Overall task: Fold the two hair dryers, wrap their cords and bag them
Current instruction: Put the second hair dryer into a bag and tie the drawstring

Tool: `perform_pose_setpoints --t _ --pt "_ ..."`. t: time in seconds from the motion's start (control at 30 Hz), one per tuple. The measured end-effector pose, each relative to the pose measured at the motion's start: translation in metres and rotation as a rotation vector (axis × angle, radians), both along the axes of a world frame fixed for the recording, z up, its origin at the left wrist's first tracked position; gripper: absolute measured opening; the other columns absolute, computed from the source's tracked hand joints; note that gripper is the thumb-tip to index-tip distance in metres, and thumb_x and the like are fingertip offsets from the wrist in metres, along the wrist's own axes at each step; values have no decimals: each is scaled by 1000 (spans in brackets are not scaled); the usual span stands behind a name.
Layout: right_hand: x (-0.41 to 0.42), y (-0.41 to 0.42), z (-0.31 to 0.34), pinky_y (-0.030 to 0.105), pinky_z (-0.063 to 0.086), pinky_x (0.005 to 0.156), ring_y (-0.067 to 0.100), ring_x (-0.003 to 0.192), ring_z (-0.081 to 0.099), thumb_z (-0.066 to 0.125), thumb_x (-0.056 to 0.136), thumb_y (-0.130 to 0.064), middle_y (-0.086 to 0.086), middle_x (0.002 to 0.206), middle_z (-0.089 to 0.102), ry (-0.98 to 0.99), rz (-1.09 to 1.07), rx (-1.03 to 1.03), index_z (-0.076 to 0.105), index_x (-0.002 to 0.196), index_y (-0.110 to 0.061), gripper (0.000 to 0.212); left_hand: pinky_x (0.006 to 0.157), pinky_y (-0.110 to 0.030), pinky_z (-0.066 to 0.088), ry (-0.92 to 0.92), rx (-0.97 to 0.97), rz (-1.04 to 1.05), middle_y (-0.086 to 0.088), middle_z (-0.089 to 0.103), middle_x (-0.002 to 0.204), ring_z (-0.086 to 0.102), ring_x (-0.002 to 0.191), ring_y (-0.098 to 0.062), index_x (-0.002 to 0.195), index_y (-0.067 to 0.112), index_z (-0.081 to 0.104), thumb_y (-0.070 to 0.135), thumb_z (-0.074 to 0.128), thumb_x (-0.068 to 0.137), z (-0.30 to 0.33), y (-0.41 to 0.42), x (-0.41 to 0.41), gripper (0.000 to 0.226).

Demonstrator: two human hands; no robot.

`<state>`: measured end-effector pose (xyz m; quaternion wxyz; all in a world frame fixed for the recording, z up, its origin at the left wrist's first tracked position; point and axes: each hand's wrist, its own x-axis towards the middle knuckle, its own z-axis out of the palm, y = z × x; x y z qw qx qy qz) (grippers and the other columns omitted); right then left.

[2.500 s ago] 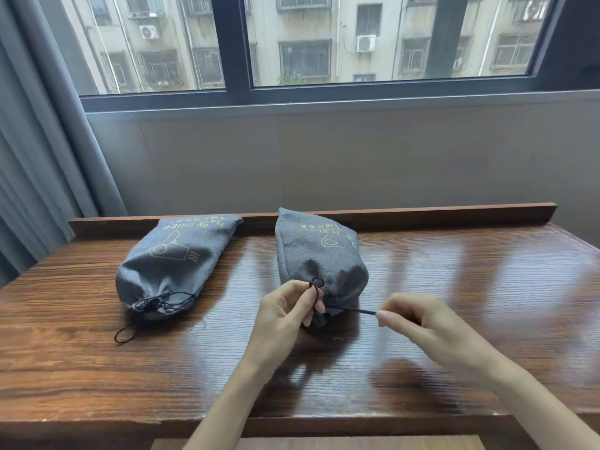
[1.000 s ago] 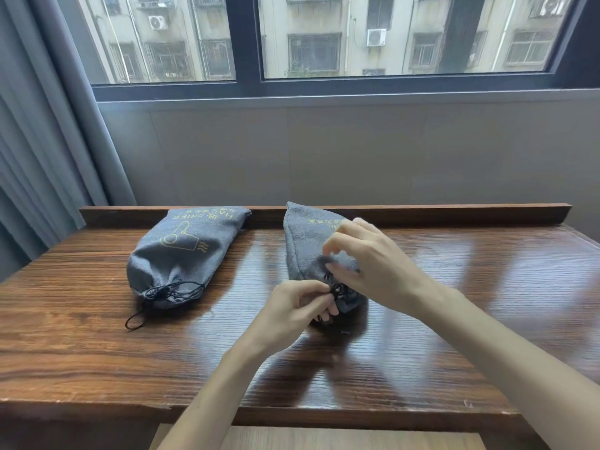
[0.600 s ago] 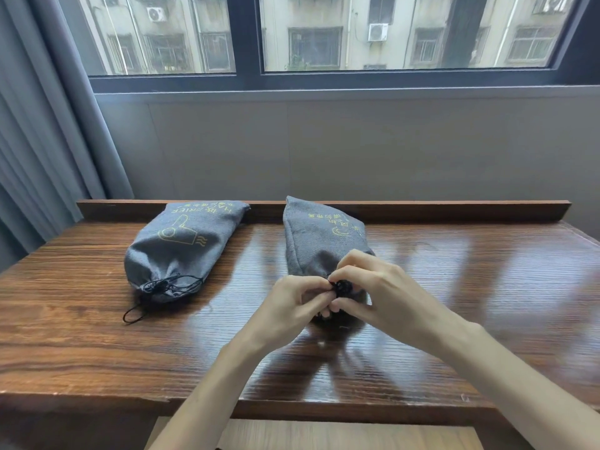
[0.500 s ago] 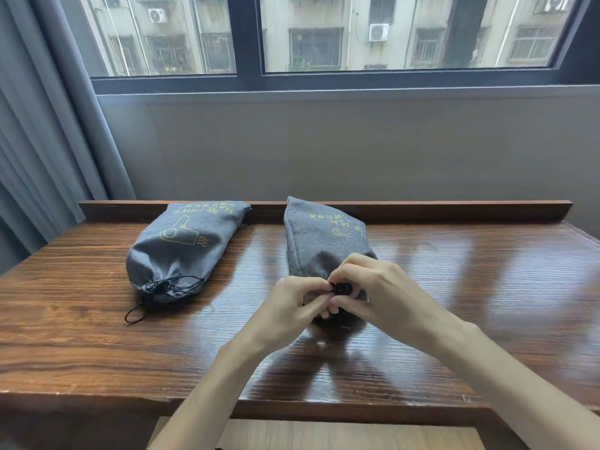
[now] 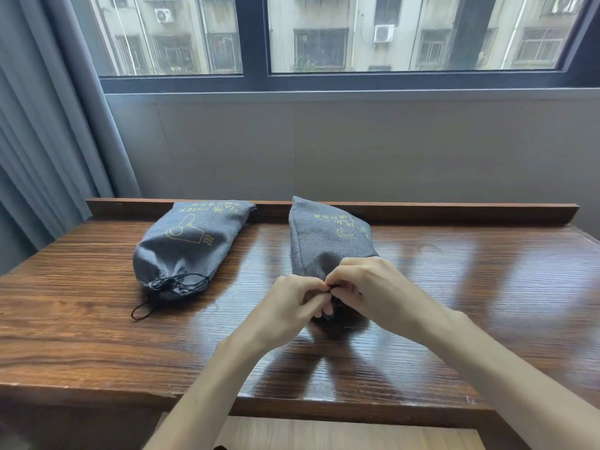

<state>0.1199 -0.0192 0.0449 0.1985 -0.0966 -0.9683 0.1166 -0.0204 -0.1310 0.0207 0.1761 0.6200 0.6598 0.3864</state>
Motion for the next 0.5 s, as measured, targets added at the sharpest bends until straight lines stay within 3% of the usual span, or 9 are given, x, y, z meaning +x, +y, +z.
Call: perform_pose_setpoints --t 0.17,0.4,0.5 --pt "-2 3 -2 22 44 67 4 68 48 61 89 -15 -4 85 65 11 -42 -74 74 94 -19 14 63 -17 50 -166 52 120 1 74 71 64 58 -4 83 14 69 9 67 88 -4 -3 -1 7" --pt "-2 -3 2 21 35 64 4 65 43 57 89 -16 -6 79 58 -46 -36 -48 74 90 -23 18 60 -15 48 -179 74 124 -1 75 70 65 58 -7 80 17 66 10 70 86 -5 -5 -3 11" --pt "-3 -4 7 14 31 60 5 69 44 54 89 -16 -6 82 59 -116 -49 -29 73 92 -22 20 60 -17 48 -295 85 117 -6 74 69 65 56 -12 84 15 55 8 71 85 -7 -5 -6 18"
